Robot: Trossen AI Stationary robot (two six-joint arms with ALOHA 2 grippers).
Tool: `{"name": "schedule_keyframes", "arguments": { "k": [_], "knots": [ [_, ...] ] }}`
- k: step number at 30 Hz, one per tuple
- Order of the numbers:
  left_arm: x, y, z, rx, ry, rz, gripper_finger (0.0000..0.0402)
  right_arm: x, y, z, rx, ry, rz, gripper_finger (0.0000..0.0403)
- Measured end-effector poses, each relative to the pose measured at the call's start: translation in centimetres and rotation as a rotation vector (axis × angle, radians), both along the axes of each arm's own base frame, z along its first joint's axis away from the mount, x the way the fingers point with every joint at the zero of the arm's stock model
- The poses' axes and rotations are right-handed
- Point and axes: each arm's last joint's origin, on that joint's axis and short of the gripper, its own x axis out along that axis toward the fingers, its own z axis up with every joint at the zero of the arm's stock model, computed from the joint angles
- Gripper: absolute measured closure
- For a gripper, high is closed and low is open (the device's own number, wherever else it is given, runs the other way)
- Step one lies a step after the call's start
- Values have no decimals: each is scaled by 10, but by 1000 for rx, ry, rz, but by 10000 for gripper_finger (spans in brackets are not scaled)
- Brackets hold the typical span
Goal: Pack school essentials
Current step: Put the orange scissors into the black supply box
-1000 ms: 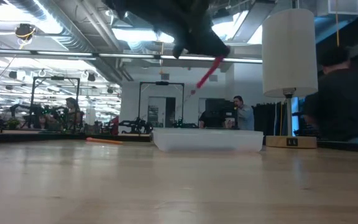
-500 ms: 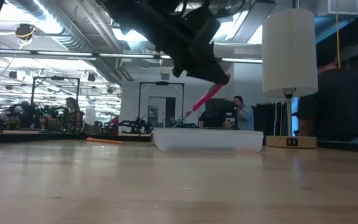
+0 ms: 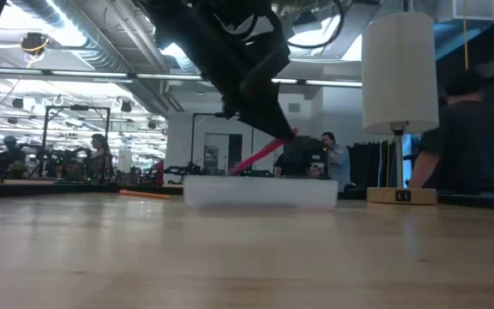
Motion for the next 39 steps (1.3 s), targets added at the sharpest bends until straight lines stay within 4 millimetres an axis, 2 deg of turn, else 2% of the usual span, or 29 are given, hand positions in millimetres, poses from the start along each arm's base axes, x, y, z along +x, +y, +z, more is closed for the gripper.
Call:
{"name": "schedule_keyframes", "arguments": {
  "k": [19,39],
  "knots": [
    [-7,2,-7,-58,98,-4,397,0,0,0,6,-1,-9,266],
    [-8,6,-8,-99,104,48,382,0,0,0,8,-1,-13,266]
  ]
}}
